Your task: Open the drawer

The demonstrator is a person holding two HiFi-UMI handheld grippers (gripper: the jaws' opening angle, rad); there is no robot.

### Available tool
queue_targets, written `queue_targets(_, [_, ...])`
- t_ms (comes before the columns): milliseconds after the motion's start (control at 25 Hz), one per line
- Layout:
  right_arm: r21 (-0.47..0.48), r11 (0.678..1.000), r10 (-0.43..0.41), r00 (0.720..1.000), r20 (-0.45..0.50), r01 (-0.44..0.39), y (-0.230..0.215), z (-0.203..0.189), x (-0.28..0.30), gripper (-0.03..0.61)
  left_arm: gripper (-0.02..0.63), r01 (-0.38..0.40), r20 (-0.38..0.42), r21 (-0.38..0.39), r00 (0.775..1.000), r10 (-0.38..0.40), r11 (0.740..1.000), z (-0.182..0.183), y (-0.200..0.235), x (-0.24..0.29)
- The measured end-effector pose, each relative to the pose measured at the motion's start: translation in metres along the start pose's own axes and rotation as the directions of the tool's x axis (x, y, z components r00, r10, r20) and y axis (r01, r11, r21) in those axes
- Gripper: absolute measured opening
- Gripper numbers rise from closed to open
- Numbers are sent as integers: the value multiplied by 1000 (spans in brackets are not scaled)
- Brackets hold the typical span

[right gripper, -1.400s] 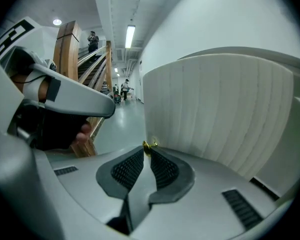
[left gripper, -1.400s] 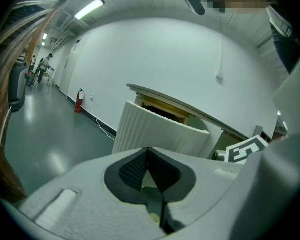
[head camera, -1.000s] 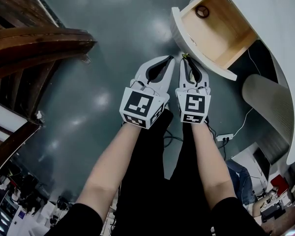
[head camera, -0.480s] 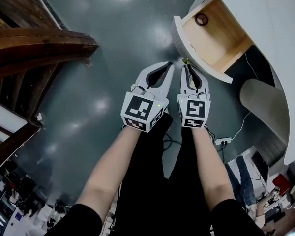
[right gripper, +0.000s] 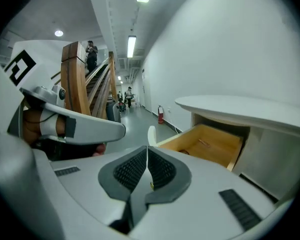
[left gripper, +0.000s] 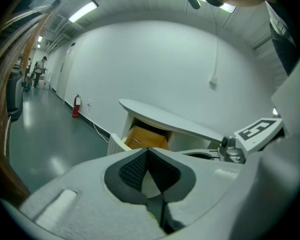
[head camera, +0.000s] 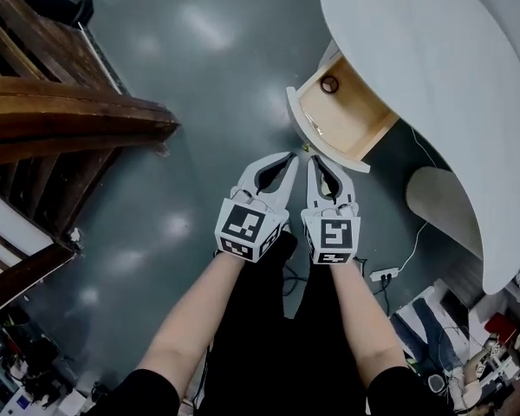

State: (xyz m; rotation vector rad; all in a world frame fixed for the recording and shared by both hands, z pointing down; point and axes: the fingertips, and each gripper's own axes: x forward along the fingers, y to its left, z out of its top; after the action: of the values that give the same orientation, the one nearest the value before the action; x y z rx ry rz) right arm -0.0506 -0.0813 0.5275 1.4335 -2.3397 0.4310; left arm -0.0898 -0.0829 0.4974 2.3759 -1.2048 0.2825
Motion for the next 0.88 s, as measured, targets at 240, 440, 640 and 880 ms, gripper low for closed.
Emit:
queue_targets(240, [1,1000,30,998,47,-30,3,61,-33,18,8,14,26,14,1000,-15,1000,56,-26,-18])
queue_targets(440, [-6,999,47,996,78,-46,3,102,-58,17,8,9,54,31,998,-11,999,97,-45,-30])
queue_targets(640, [-13,998,64,991,121,-62,0,145,-81,17,8,7,80,43,997,-11,999,135,-67,-39])
queue_targets(880, [-24,998,60,980,188,-56,-6,193,-101,15,8,1,119,76,993,-10,997,176,-83,-51])
